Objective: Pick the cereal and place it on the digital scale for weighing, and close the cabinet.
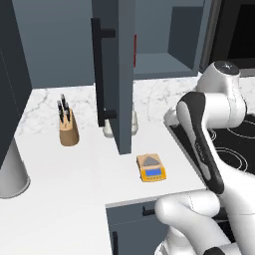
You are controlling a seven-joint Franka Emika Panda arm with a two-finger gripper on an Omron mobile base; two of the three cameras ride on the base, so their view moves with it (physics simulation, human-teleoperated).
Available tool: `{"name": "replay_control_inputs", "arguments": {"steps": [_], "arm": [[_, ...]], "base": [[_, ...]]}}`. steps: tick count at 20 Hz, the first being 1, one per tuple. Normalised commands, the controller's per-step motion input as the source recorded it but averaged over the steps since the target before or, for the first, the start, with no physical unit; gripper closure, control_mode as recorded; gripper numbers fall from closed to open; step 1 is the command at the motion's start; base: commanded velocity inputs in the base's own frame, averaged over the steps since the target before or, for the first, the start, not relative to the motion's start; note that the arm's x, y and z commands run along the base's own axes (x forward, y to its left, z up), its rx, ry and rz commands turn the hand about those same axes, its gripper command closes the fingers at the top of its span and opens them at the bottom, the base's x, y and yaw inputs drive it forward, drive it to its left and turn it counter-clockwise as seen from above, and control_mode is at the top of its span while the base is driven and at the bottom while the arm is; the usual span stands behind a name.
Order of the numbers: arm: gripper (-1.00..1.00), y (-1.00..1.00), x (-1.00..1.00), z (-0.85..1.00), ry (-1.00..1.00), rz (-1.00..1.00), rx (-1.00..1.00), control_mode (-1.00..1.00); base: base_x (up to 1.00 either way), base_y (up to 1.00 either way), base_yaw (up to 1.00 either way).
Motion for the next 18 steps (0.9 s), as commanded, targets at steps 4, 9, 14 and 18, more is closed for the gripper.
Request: {"name": "replay_control_inputs", "arguments": {"steps": [4,9,14,18], "arm": [[-1.0,-0.02,-0.26,0.6,-0.36,0.19,0.07,-1.0],[-1.0,0.0,-0.02,0.88,-0.33,0.21,0.08,-1.0],[-1.0,0.02,0.0,0.84,-0.3,0.22,0.07,-1.0],[-1.0,0.07,0.0,0.64,-0.3,0.2,0.08,-1.0]], "base": [[0.0,0.0,0.0],[0.0,0.0,0.0],[0.0,0.0,0.0],[0.0,0.0,0.0]]}}
